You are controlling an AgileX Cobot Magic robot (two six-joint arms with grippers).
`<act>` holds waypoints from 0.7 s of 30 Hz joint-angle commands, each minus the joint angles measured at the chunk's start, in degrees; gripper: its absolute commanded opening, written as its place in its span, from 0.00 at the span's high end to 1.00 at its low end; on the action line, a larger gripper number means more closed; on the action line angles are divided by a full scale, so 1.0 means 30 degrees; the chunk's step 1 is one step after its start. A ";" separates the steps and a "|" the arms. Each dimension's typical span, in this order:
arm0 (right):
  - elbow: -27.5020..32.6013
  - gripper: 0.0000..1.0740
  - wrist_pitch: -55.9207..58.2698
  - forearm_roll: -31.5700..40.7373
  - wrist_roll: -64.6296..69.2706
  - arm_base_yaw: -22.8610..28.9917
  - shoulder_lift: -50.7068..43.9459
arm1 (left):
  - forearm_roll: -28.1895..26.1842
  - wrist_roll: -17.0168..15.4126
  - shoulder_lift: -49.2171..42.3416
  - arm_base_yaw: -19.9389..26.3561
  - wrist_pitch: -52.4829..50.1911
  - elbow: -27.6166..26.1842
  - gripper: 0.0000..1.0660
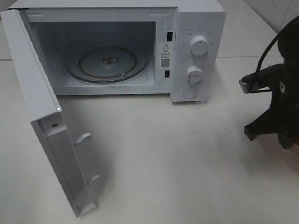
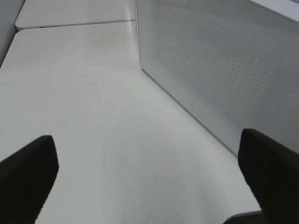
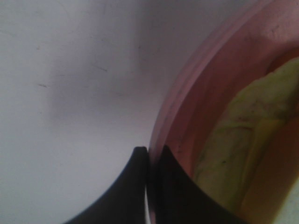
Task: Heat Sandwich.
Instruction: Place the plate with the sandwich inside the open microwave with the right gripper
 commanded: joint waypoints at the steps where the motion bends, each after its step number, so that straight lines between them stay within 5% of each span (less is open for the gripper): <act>1: 0.0115 1.00 0.0821 -0.0286 0.0267 0.0592 -0.0668 | 0.0057 0.0000 -0.0497 -0.0095 -0.0095 -0.0115 0.03; 21: 0.1853 0.99 0.2139 0.0191 0.0286 0.5329 -0.2922 | 0.0057 0.0000 -0.0497 -0.0095 -0.0095 -0.0115 0.03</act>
